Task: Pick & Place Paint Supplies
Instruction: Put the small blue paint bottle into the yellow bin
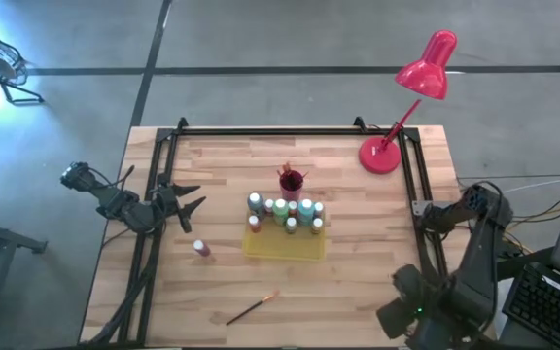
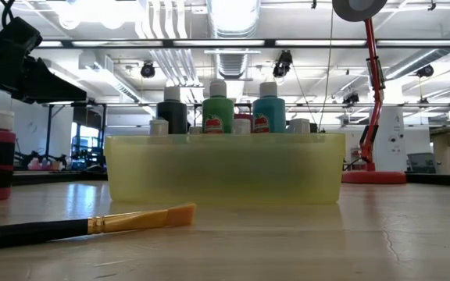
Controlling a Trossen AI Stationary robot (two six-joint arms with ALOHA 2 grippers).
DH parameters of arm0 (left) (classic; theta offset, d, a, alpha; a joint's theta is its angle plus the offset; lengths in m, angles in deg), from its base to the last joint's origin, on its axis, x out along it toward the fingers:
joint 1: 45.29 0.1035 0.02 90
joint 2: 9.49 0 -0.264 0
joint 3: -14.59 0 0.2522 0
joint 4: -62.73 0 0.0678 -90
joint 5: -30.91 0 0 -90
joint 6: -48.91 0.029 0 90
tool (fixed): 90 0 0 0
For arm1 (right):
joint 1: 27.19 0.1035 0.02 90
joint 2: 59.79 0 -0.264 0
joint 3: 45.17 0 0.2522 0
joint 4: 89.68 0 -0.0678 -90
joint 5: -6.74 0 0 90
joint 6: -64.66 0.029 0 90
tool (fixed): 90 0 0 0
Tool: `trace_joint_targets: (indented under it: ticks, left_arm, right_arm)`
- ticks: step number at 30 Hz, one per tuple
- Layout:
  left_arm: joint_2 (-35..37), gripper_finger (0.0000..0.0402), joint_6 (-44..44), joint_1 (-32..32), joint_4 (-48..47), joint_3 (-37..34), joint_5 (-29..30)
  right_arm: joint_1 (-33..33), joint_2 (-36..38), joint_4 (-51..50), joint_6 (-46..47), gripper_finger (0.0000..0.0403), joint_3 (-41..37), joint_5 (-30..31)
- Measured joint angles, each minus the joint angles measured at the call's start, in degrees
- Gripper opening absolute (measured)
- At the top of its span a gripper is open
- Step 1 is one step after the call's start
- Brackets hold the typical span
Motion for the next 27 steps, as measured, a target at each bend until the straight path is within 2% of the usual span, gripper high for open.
trace_joint_targets:
  ticks: [3, 7, 16, 21, 27]
  left_arm:
    - [0.00, 0.0184, 0.00, 0.01, 0.00, -0.01, 0.00]
    - [0.00, 0.0184, -0.02, 0.00, 0.00, -0.02, 0.00]
    - [0.00, 0.0184, -0.01, 0.01, 0.00, -0.01, 0.01]
    - [0.00, 0.0184, -0.02, 0.02, 0.00, -0.01, 0.02]
    - [0.00, 0.0184, -0.01, 0.02, 0.00, -0.01, 0.02]
  right_arm:
    - [2.28, 0.65, 0.11, 6.41, 0.0156, -3.34, -3.71]
    - [2.78, 1.34, 0.77, 7.90, 0.0162, -6.24, -10.39]
    - [1.14, 5.76, 1.24, 5.71, 0.0169, -14.53, -10.76]
    - [1.16, 9.34, 7.09, 3.75, 0.0161, -22.13, -14.10]
    - [1.16, 11.40, 13.64, 3.59, 0.0153, -30.15, -15.02]
